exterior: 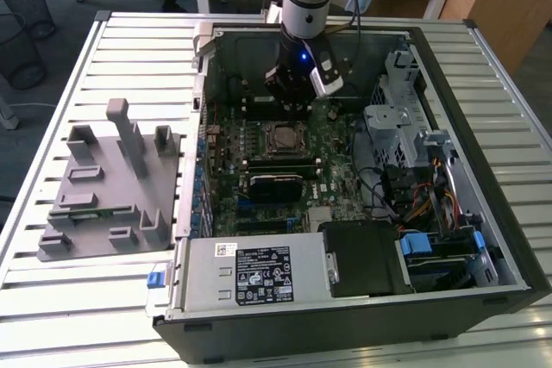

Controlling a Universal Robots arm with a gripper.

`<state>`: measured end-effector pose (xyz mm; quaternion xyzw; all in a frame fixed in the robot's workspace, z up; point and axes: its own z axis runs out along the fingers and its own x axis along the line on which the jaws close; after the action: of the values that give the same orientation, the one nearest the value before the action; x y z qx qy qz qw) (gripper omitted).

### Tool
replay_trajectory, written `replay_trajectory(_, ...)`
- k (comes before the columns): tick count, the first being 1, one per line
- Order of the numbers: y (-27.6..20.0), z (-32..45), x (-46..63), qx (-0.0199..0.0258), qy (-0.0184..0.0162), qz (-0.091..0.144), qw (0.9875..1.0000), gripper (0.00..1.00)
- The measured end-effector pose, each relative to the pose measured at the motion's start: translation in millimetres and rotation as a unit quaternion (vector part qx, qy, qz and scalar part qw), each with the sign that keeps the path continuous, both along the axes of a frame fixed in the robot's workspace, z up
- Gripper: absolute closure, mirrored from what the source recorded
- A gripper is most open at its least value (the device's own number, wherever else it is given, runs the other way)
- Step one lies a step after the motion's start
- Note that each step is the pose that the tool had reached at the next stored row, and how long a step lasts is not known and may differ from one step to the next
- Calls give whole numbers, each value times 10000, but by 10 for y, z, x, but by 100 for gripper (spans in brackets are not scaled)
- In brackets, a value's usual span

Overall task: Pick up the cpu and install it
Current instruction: 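Install the first cpu locking lever, then install the second cpu locking lever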

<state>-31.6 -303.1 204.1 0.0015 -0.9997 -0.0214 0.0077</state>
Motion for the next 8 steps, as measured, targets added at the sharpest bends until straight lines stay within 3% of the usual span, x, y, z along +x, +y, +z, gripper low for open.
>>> replay_trajectory(8, -23, 0, 9, -1, 0, 0, 10000, 89)
